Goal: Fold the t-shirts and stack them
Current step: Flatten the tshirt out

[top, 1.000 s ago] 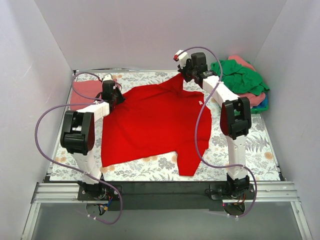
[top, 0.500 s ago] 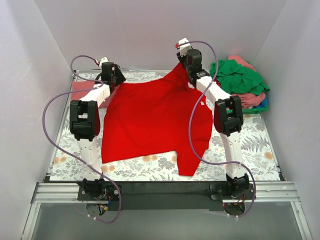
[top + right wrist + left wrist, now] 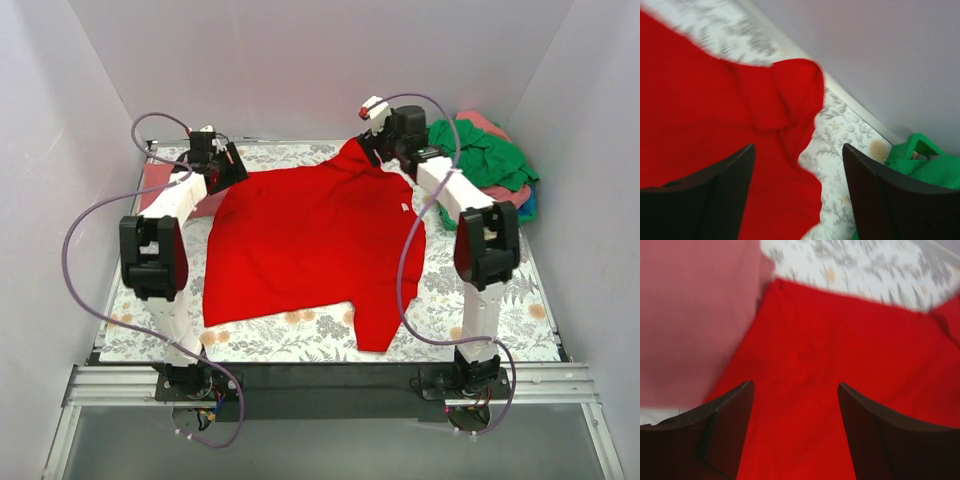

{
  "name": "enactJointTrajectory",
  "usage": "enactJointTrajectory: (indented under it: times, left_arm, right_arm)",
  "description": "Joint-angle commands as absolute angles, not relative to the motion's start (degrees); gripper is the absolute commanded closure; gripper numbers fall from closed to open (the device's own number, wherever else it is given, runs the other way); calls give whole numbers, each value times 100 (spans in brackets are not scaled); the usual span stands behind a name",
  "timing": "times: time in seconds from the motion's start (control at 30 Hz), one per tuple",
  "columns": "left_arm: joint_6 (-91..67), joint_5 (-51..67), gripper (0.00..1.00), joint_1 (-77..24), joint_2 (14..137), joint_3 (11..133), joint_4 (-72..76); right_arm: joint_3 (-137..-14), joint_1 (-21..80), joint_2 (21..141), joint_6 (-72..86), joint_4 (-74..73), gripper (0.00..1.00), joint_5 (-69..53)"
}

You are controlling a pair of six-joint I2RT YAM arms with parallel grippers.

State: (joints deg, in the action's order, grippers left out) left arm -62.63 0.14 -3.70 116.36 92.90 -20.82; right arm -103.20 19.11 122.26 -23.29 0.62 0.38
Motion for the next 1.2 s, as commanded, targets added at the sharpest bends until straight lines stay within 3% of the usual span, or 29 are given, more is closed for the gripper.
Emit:
enactJointTrajectory:
  times: [0.0,0.1,0.2,0.33,0.5,0.73,1.03,1.17]
  left_arm:
    - [-5941,1220,34,-378,10103,8186,-2171]
    - [-5950,1897,34,-457,9259,7121,-2311]
    - [-5924,2162,34,-754,8747,6340,-2635]
    - [-6169,2136,34,-1589,8018,5731,-3023]
    - [-6600,1567,34,-2845,7796,5423,-3391]
    - [-7399,318,36,-3454,7576,5080,-3849]
    - [-9788,-790,34,-3498,6873,4052,-3920]
    - [-10151,-1176,36,-3507,7013,4095,-4192]
  right_arm:
    - [-9715,1706,10779,-3126,-1579,21,-2921]
    - [-8864,1688,10041,-3961,-2815,17,-4320]
    - [-8044,1688,9285,-4849,-3661,16,-4675]
    - [-6430,1705,8360,-6176,-4296,16,-4484]
    - [-5248,1723,7516,-7040,-4350,17,-4062]
    - [-4579,1723,7664,-7602,-4289,24,-3657]
    - [-4386,1942,7954,-7831,-4105,25,-3481]
    - [-4140,2135,8059,-7901,-3911,29,-3077]
